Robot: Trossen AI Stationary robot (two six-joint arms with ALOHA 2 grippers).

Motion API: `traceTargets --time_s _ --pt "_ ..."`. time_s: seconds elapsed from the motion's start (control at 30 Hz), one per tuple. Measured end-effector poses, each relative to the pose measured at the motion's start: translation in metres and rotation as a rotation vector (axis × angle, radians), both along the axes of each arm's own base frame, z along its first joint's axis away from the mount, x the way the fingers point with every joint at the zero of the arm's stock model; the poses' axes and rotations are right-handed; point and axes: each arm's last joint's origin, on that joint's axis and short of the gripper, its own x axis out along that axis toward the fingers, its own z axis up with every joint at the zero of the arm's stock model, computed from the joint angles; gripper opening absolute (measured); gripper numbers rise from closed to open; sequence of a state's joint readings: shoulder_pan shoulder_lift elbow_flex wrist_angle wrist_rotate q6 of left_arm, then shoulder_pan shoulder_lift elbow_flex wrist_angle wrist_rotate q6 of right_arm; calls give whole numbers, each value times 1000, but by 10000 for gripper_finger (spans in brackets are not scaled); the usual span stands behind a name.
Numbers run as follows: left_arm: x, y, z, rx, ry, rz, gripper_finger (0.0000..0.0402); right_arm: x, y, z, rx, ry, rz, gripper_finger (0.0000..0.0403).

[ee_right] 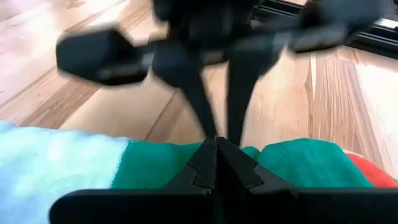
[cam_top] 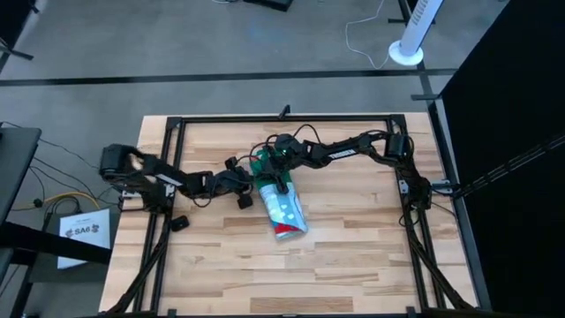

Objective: Roll towel
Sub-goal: Roll the multicolor dinosaur print towel

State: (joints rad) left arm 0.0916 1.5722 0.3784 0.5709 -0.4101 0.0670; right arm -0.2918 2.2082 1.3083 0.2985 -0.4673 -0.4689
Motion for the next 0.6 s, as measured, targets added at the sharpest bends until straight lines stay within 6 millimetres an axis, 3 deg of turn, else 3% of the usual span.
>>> traceTargets --time_s 0.23,0.6 --pt "-8 4 44 88 -123 -21 0 0 1 -1 -1 7 3 0" --pt "3 35 18 96 -110 -69 0 0 4 -2 4 16 11 0"
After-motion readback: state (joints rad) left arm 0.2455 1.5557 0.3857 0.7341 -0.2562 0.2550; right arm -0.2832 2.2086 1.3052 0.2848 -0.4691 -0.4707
